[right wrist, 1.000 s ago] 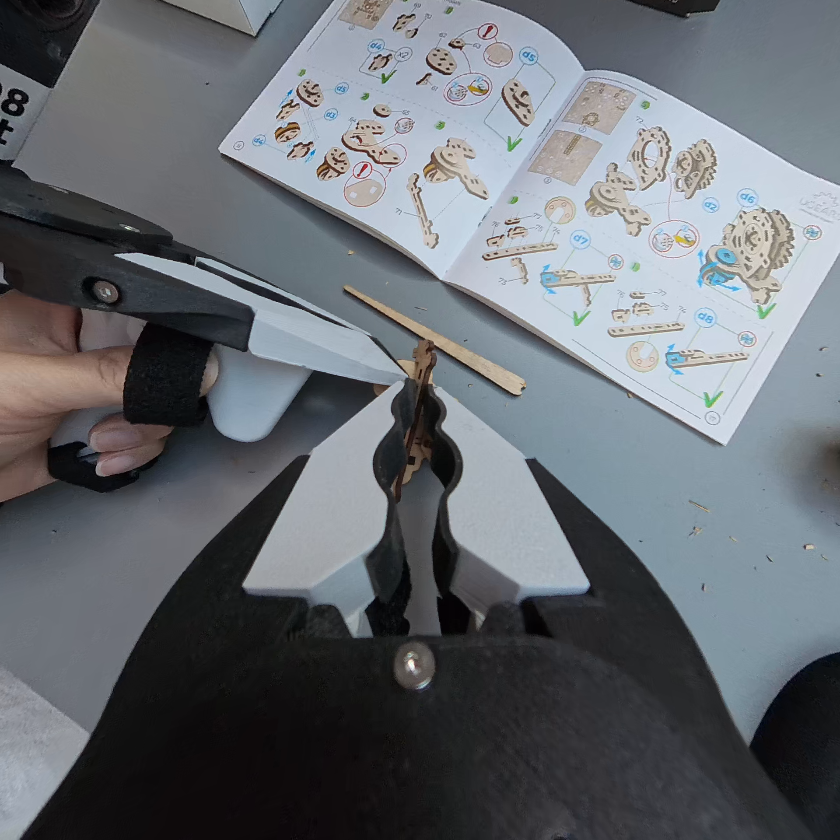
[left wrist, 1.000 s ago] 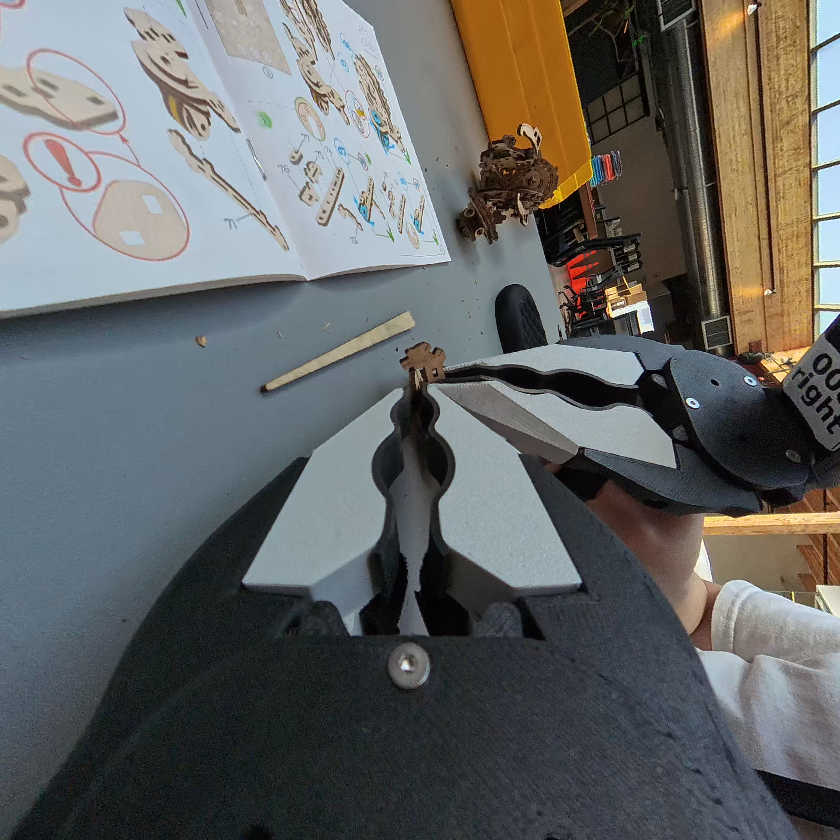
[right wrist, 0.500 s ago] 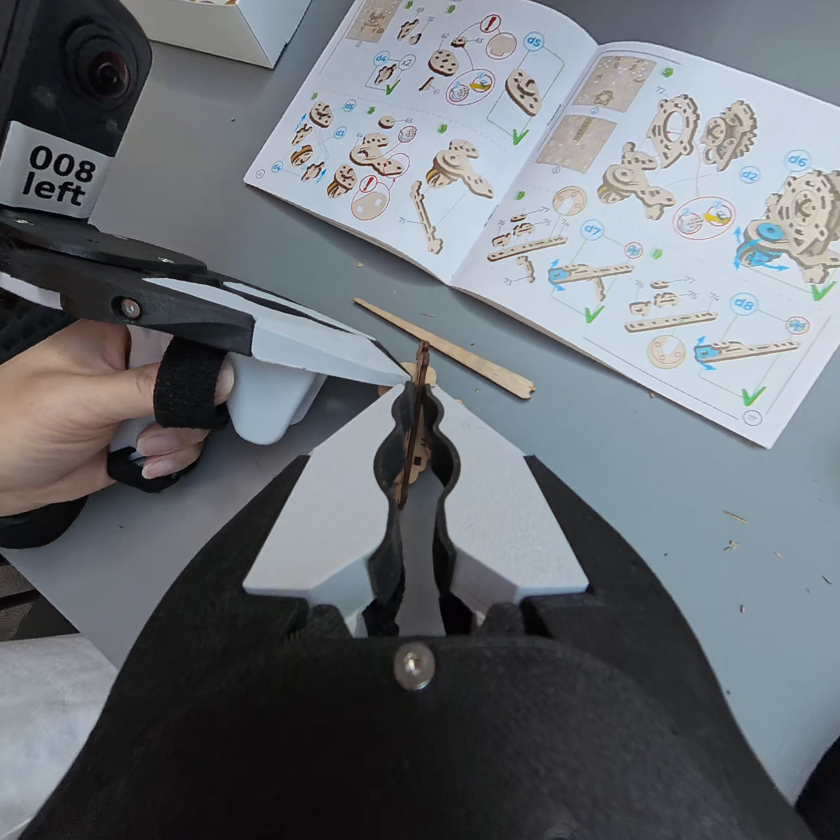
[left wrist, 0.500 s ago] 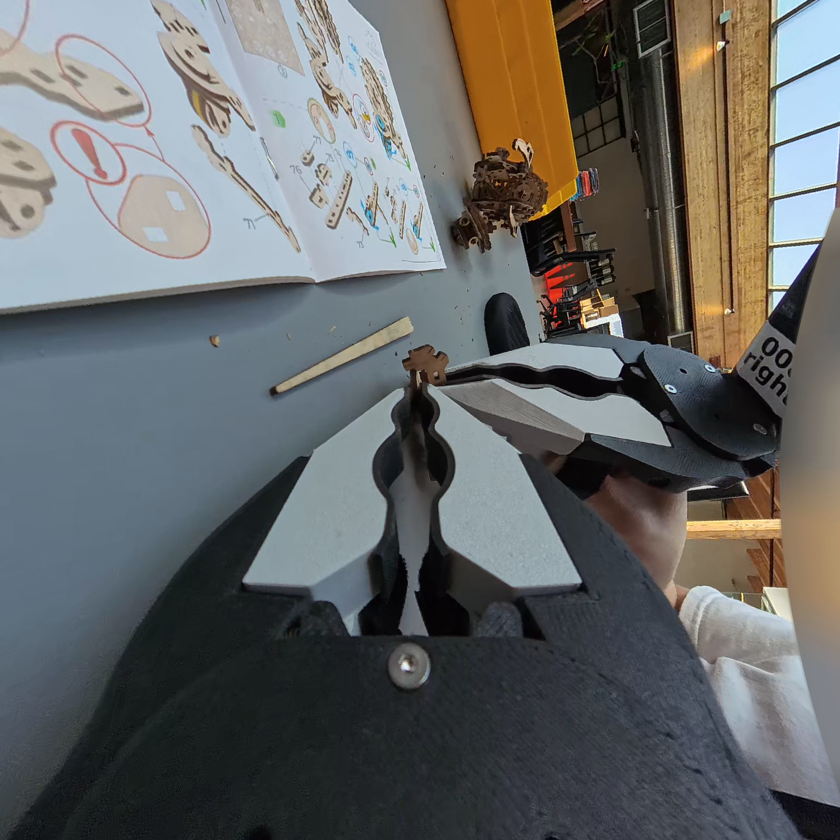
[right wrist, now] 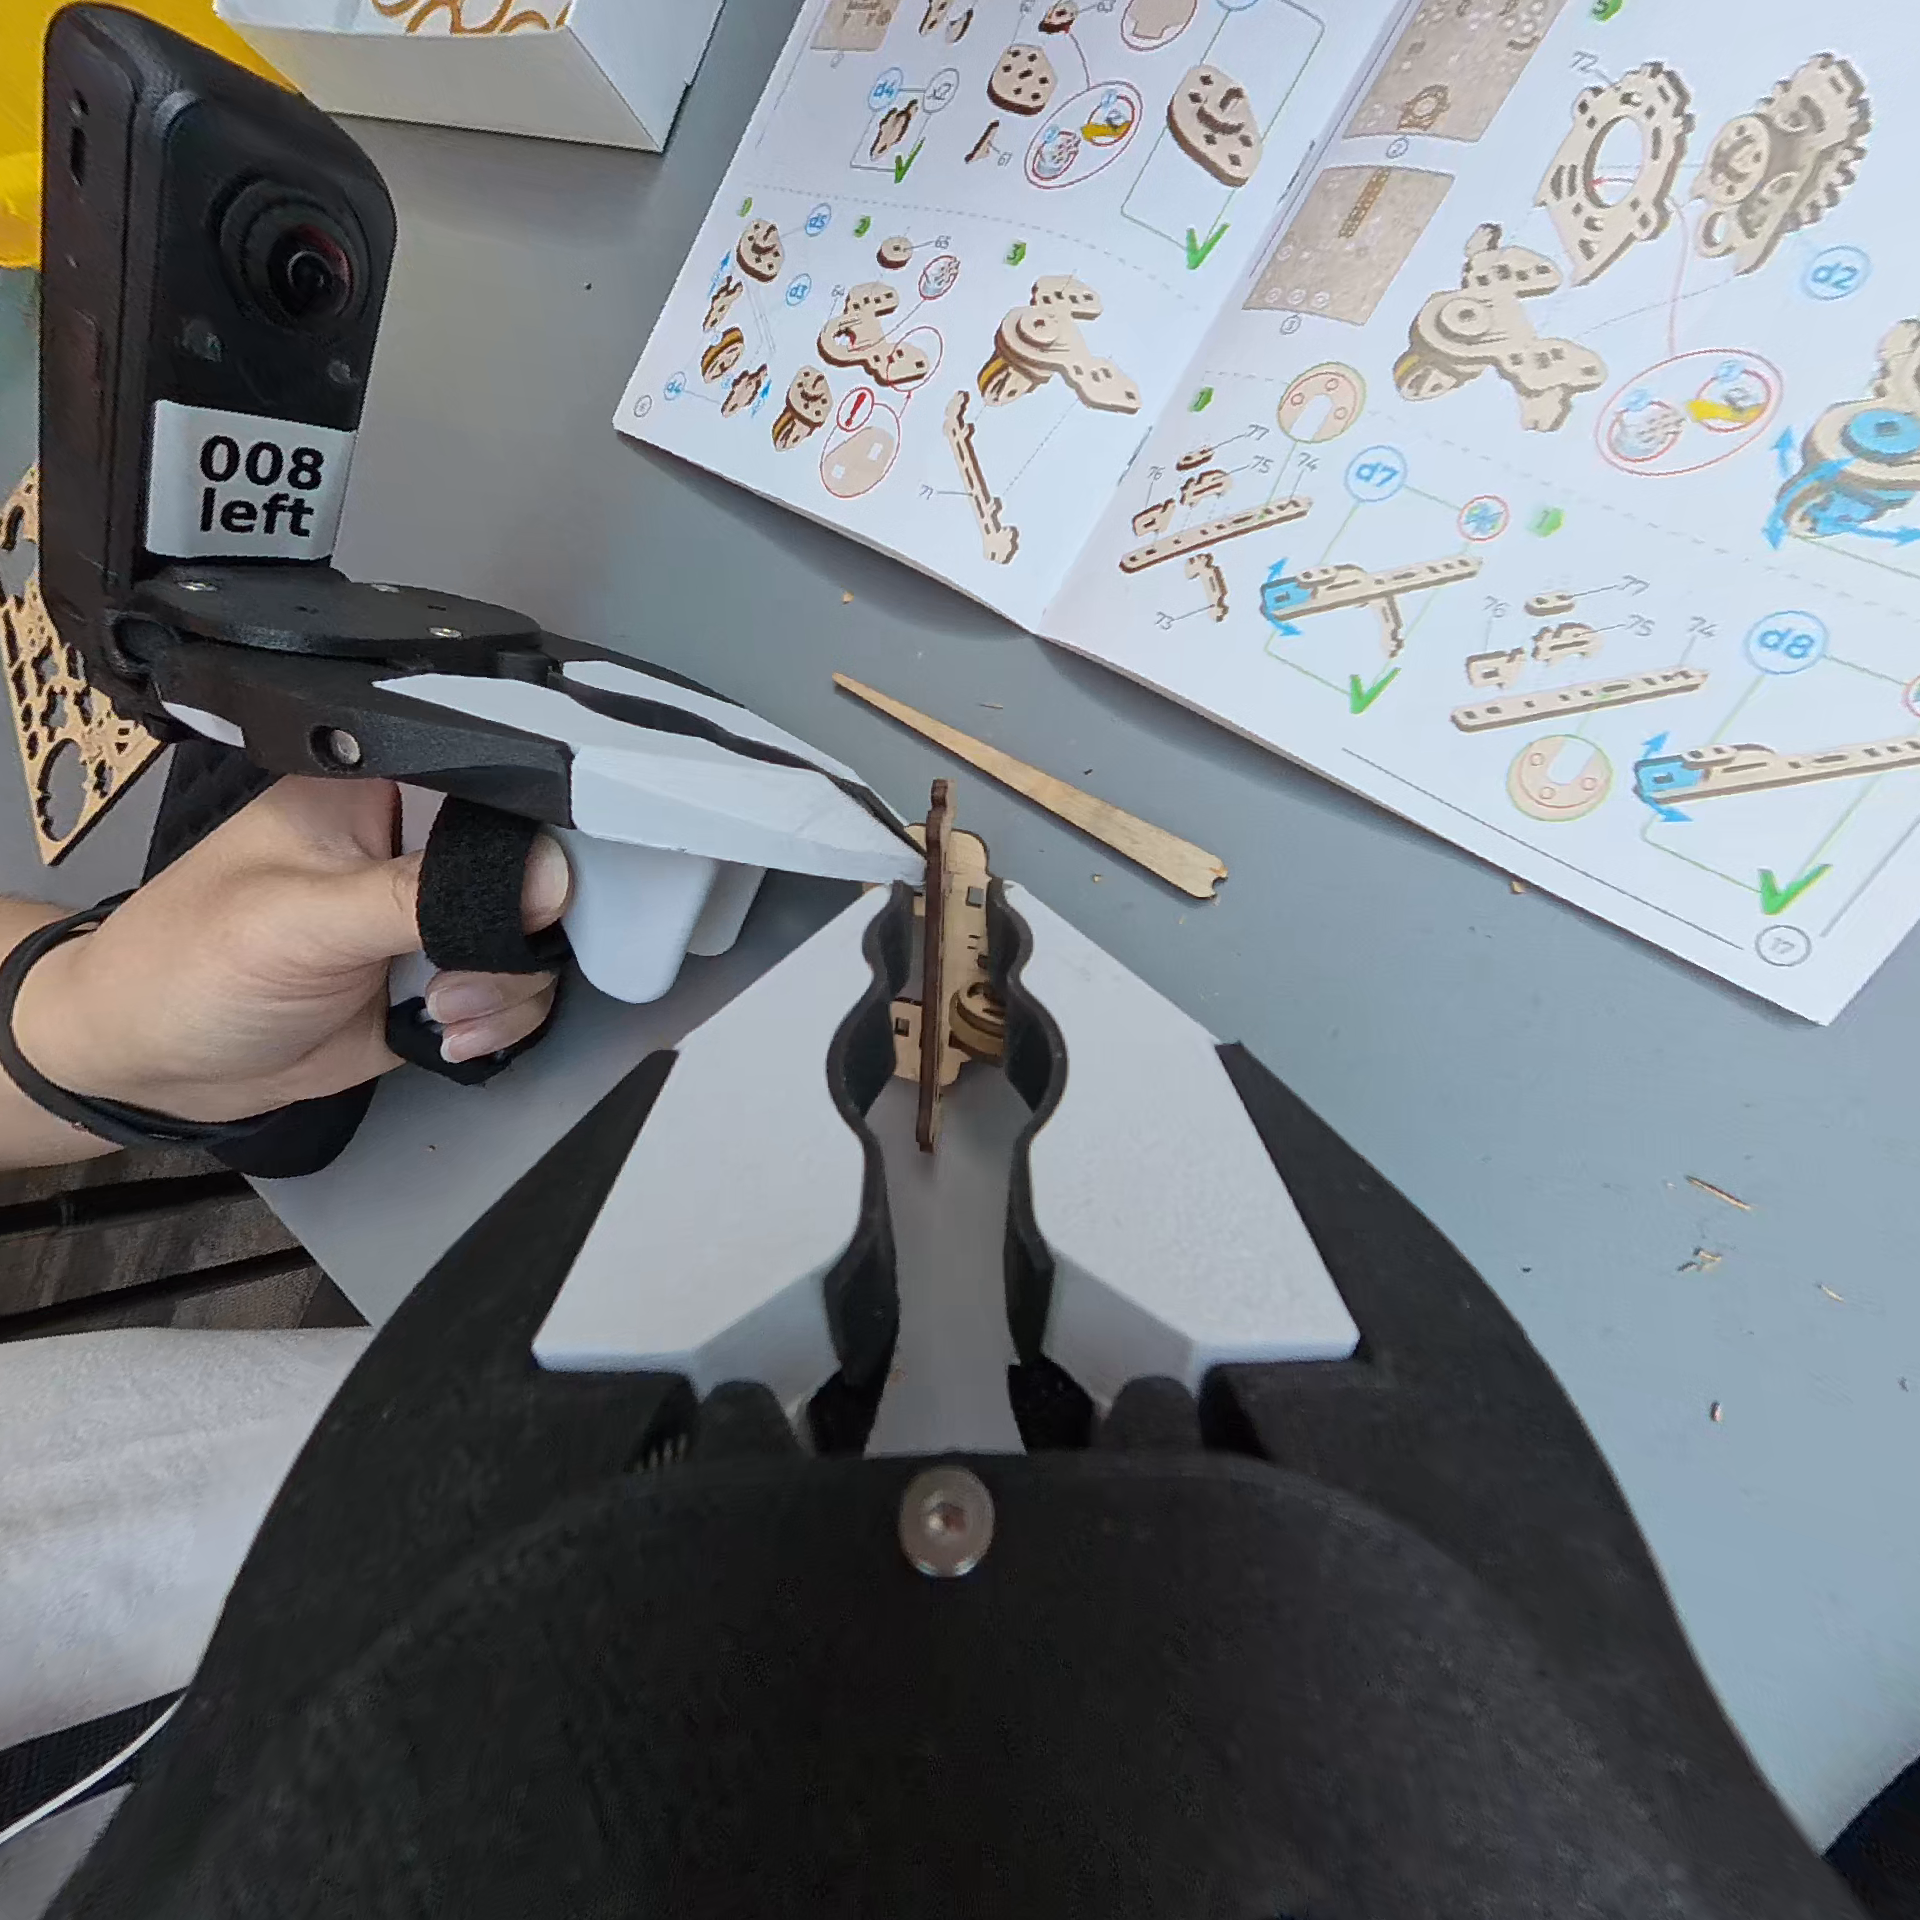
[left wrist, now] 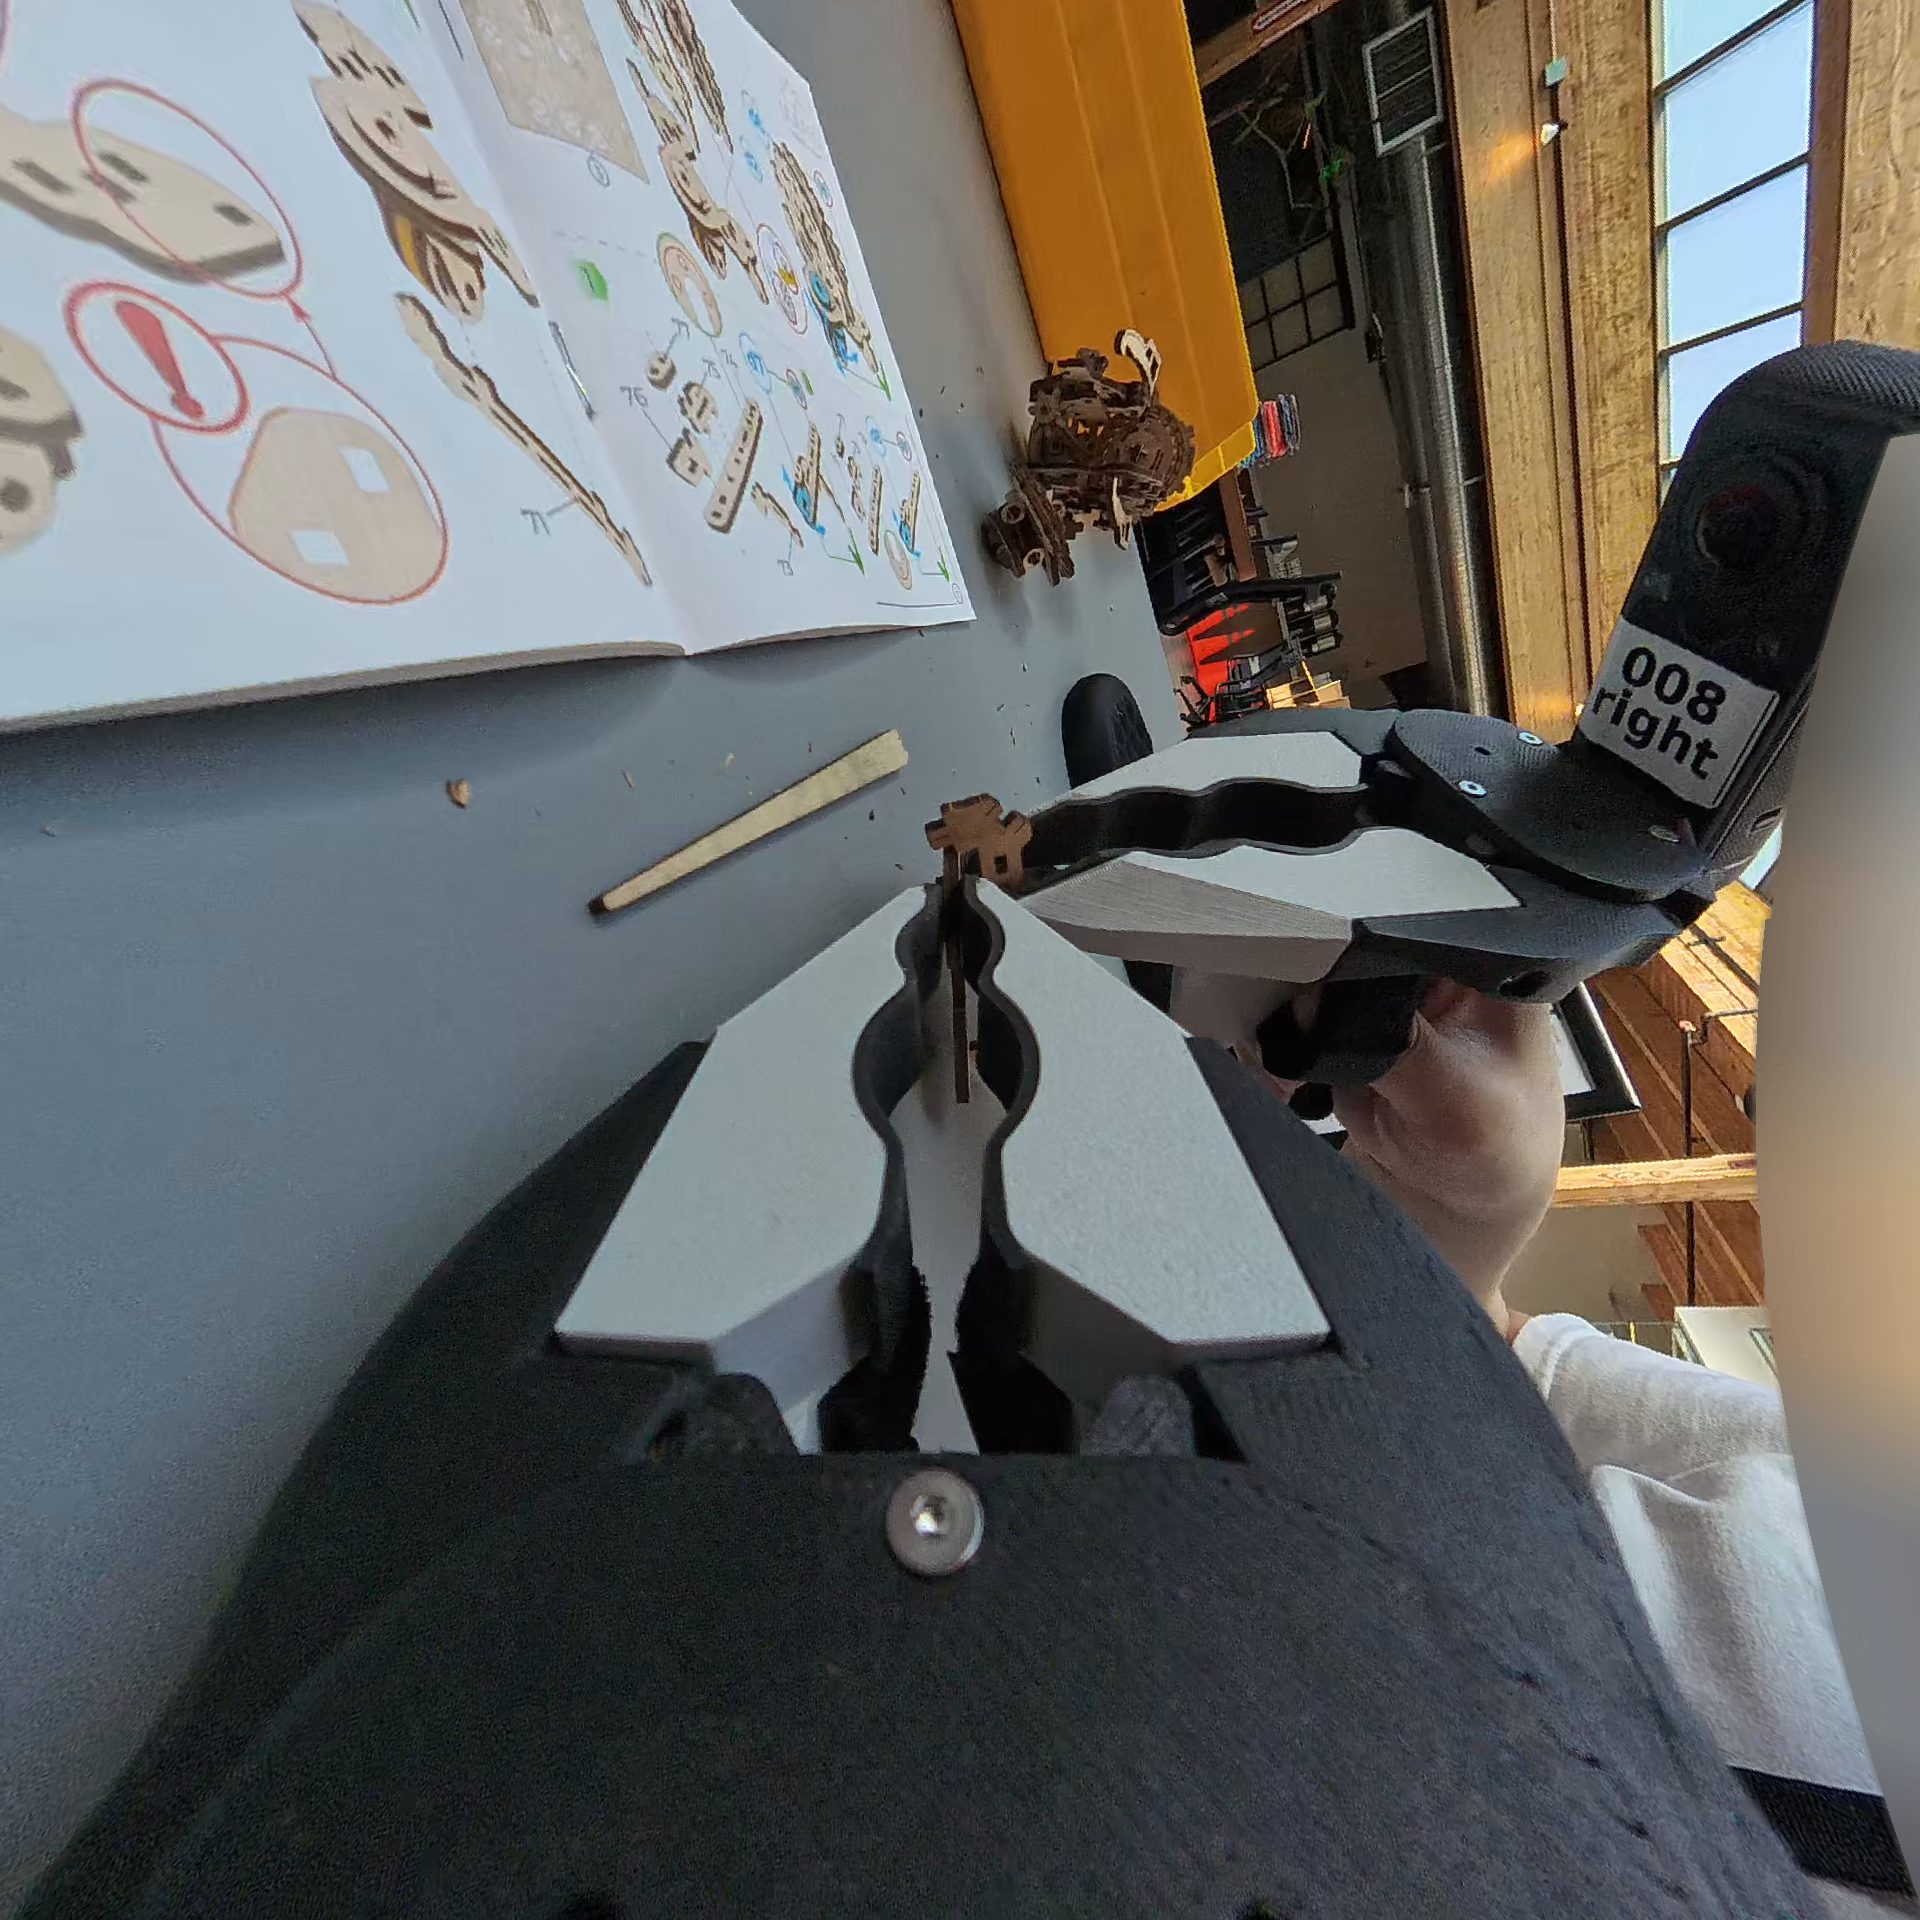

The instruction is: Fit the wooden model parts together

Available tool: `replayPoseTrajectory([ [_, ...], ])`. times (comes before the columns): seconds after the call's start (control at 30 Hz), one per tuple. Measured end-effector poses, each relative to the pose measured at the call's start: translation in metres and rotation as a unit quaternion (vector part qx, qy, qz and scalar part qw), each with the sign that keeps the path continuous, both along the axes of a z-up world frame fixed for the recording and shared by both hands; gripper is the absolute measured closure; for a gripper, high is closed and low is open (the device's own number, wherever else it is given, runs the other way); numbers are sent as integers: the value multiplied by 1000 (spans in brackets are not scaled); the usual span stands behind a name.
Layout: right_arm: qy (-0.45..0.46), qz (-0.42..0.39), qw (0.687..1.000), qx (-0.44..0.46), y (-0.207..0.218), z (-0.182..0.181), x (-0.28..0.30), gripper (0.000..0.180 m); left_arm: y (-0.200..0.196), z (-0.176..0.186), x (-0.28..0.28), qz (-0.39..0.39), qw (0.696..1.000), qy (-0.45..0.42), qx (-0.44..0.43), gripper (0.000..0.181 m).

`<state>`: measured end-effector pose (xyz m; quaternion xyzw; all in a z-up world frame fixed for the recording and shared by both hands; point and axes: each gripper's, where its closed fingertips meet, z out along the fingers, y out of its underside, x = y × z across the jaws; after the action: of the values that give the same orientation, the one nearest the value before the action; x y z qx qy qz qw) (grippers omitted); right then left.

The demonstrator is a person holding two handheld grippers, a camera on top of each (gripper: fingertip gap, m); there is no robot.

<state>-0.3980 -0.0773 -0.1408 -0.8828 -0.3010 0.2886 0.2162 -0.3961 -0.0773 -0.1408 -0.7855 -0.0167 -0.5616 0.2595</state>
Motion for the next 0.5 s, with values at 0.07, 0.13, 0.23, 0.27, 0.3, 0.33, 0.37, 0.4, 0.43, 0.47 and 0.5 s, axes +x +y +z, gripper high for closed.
replayPoseTrajectory([
  [0.07, 3, 4, 1000, 3, 0, 3, 1, 171, 0, 0, 0, 0, 1000, -2, 0, 181],
  [0.13, 6, 11, 1000, 12, 1, 6, -1, 178, 0, 0, 1, -2, 1000, -2, 0, 181],
  [0.23, -13, 21, 1000, 15, 0, 3, 0, 177, 0, -1, 0, -1, 1000, 3, -2, 181],
  [0.27, -18, 25, 999, 10, -1, 2, 0, 177, 0, -1, 0, -2, 1000, 3, -2, 181],
  [0.3, -17, 25, 1000, 7, -1, 3, 1, 177, -1, -1, 1, -2, 1000, 2, -1, 181],
  [0.33, -16, 25, 1000, 3, -1, 3, 1, 177, 0, 0, 1, -2, 1000, 1, -1, 181],
  [0.37, -16, 25, 1000, 0, -1, 2, 1, 177, -1, -1, 1, -3, 1000, 1, -2, 181],
  [0.4, -16, 24, 1000, -1, -1, 2, 1, 177, -1, -1, 0, -3, 1000, 2, -3, 181],
  [0.43, -14, 21, 1000, -6, -1, 2, 1, 178, -1, -1, 1, -3, 1000, 4, -3, 181],
  [0.47, -12, 18, 1000, -13, -2, 1, 1, 178, -1, -2, 1, -4, 1000, 6, -3, 181],
  [0.5, -11, 15, 1000, -19, -2, 1, 1, 178, -1, -2, 1, -4, 1000, 8, -2, 181],
])
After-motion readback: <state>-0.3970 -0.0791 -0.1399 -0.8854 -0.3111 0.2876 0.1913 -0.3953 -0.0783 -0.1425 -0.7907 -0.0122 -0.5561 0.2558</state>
